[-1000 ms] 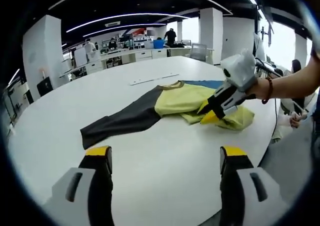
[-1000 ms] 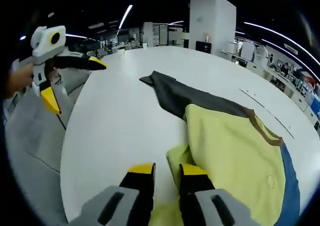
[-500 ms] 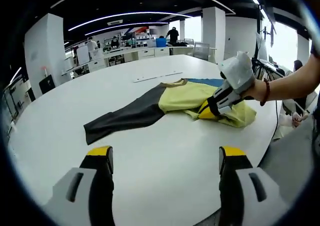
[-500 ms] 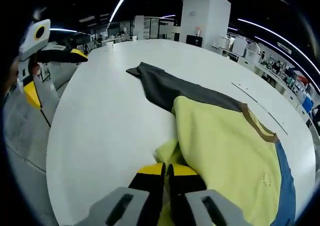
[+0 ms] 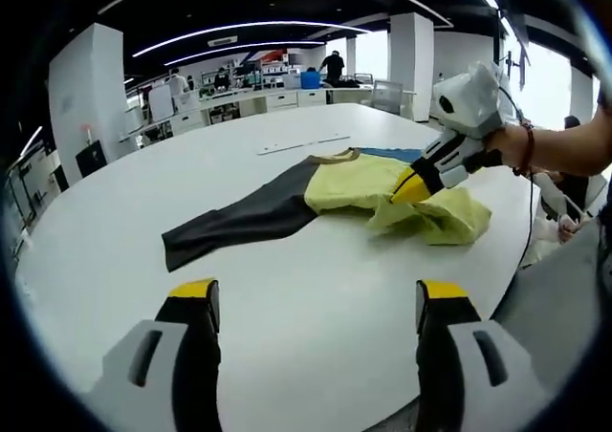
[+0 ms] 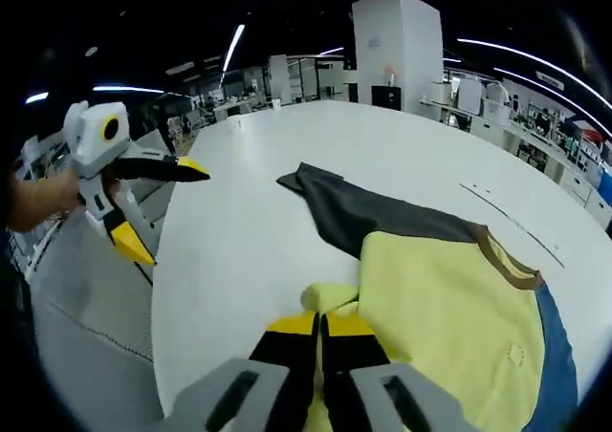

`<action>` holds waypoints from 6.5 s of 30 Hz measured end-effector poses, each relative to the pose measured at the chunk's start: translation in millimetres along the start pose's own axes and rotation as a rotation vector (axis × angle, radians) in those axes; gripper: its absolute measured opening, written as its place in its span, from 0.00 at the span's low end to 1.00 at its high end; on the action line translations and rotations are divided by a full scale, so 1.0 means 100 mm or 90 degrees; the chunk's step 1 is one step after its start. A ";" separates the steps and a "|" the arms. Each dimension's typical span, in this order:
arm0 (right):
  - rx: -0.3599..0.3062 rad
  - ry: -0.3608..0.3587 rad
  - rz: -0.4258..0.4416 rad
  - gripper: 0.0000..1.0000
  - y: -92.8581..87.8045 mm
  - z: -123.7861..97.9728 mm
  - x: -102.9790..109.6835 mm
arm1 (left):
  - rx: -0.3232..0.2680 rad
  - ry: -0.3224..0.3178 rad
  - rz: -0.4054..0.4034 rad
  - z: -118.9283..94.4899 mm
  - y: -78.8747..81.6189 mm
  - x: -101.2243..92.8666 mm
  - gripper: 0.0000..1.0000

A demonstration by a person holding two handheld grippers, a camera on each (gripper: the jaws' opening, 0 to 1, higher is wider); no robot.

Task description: Fold the garment on the visible template until the final outline fits inside the template.

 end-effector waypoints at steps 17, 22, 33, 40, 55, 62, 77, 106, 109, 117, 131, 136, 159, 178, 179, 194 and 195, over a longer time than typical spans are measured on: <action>-0.045 -0.069 0.108 0.00 0.02 -0.24 -0.53 | -0.016 -0.063 0.032 0.20 0.17 -0.25 0.61; -0.047 -0.068 0.134 0.00 -0.04 -0.26 -0.60 | -0.021 -0.094 0.058 0.36 0.28 -0.35 0.53; -0.043 -0.059 0.144 0.00 -0.10 -0.25 -0.63 | -0.036 -0.189 0.106 0.86 0.63 -0.66 0.42; -0.040 -0.044 0.137 0.00 -0.13 -0.25 -0.61 | -0.028 -0.245 0.120 1.20 0.76 -0.82 0.36; -0.037 -0.014 0.120 0.00 -0.14 -0.26 -0.54 | 0.027 -0.313 0.156 1.55 0.64 -0.99 0.13; -0.038 -0.014 0.125 0.00 -0.16 -0.26 -0.53 | 0.054 -0.324 0.139 1.57 0.60 -1.05 0.02; -0.054 -0.057 0.179 0.19 -0.29 -0.60 -0.52 | 0.023 -0.286 0.138 1.48 0.75 -1.00 0.01; 0.071 -0.130 0.269 0.36 -1.47 -1.32 0.12 | 0.033 -0.246 0.140 1.41 0.71 -1.02 0.01; 0.081 -0.128 0.255 0.36 -1.53 -1.31 0.17 | 0.034 -0.241 0.143 1.40 0.71 -1.01 0.01; 0.098 -0.124 0.228 0.22 -1.65 -1.22 0.25 | 0.036 -0.228 0.145 1.35 0.69 -0.98 0.01; 0.038 -0.132 0.239 0.00 -1.41 -1.27 0.09 | 0.047 -0.192 0.144 1.21 0.61 -0.79 0.01; 0.013 -0.120 0.212 0.00 -1.04 -1.31 -0.07 | 0.051 -0.171 0.144 1.13 0.57 -0.70 0.01; 0.056 -0.005 0.195 0.00 -0.31 -0.48 -0.48 | 0.079 -0.110 0.124 0.80 0.21 -0.41 0.01; 0.151 0.022 0.228 0.00 -0.51 0.12 -0.83 | 0.096 -0.083 0.092 0.84 0.10 -0.26 0.01; 0.153 0.023 0.230 0.00 -0.52 0.13 -0.82 | 0.096 -0.082 0.089 0.85 0.10 -0.25 0.01; 0.114 -0.003 0.248 0.17 -0.55 -0.37 -0.76 | 0.092 -0.070 0.047 0.83 0.08 -0.21 0.01; 0.117 -0.004 0.249 0.17 -0.58 -0.38 -0.75 | 0.092 -0.071 0.045 0.83 0.08 -0.21 0.01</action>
Point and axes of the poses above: the point that each gripper's makers call its tool centre point, and the gripper's own axes: z roughly forward along the fingers, x roughly to its left, y roughly out of its top, the point moved 4 cm from there along -z, roughly backward along the fingers, and after that the axes turned 9 degrees about -z, right-handed, at the moved point
